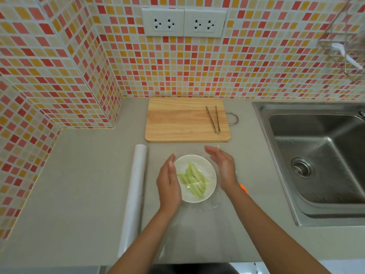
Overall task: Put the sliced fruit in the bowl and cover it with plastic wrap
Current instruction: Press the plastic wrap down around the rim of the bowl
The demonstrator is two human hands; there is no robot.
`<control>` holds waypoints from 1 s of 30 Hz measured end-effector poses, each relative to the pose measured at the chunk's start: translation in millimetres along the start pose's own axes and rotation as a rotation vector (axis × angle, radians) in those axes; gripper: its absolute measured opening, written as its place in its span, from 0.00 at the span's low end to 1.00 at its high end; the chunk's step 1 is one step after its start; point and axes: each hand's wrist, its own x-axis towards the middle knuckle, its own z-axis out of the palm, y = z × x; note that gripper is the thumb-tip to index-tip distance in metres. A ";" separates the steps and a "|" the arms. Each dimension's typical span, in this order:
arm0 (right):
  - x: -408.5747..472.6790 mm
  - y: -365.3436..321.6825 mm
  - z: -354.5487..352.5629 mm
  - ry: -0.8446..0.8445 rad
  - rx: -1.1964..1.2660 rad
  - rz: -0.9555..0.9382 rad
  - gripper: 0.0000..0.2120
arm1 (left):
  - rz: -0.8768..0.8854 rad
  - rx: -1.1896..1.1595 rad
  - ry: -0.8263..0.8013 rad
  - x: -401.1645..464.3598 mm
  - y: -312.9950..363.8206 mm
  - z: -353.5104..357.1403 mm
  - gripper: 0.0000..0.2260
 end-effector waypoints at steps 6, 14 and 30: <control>0.8 -0.6 6.8 -0.255 -0.065 0.145 0.18 | -0.093 -0.092 0.023 3.5 -4.2 11.1 0.20; -6.9 6.6 5.5 -0.135 -0.123 0.200 0.20 | -0.131 -0.130 -0.194 37.0 -2.1 7.0 0.26; 13.7 9.7 13.4 -0.114 -0.355 -0.052 0.19 | -0.124 0.272 -0.097 50.3 1.5 3.8 0.15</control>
